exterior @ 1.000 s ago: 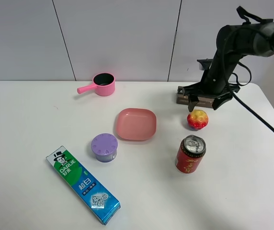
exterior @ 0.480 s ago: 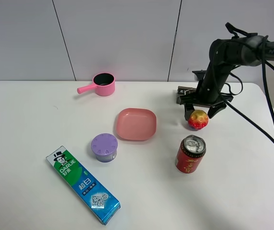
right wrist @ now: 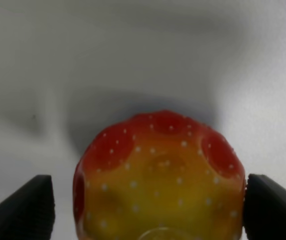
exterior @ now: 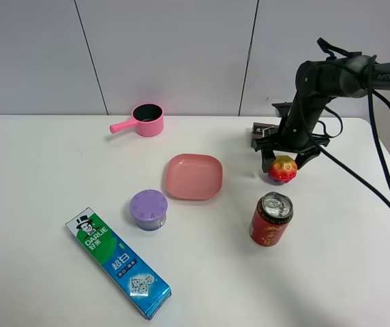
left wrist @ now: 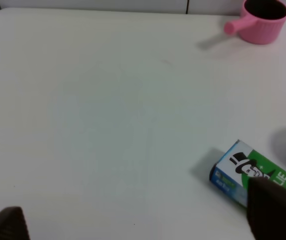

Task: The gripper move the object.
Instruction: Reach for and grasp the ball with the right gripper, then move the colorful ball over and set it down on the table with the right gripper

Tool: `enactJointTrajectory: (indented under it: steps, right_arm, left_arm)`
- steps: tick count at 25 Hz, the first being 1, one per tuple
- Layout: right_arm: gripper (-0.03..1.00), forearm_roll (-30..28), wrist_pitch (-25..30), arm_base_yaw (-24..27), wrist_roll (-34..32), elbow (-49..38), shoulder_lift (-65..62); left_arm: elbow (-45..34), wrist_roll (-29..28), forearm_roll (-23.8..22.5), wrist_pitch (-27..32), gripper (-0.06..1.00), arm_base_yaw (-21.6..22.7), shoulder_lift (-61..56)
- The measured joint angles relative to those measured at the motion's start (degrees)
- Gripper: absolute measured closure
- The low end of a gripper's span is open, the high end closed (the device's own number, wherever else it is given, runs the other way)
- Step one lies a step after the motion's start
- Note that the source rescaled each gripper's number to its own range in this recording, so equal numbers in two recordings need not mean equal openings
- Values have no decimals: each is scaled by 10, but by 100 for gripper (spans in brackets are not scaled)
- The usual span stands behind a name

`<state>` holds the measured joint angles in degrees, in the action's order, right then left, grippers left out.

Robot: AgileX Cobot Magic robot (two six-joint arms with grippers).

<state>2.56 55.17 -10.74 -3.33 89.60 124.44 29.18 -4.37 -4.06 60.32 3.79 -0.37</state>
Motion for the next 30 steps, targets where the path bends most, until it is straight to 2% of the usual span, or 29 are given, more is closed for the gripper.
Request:
enactJointTrajectory:
  steps: [1, 2, 4, 5, 15, 23, 30]
  right_arm:
    - [38, -1, 0, 0, 0, 0, 0]
    - [50, -2, 1, 0, 0, 0, 0]
    - [93, -4, 3, 0, 0, 0, 0]
    - [97, -4, 3, 1, 0, 0, 0]
    - [97, 0, 9, 1, 16, 0, -1]
    - [97, 61, 19, -1, 58, 0, -78]
    - [97, 61, 44, -52, 78, 42, -131]
  left_arm:
    - [0, 0, 0, 0, -6, 0, 0]
    - [0, 0, 0, 0, -6, 0, 0]
    - [0, 0, 0, 0, -6, 0, 0]
    - [0, 0, 0, 0, -6, 0, 0]
    - [0, 0, 0, 0, -6, 0, 0]
    - [0, 0, 0, 0, -6, 0, 0]
    - [0, 0, 1, 0, -6, 0, 0]
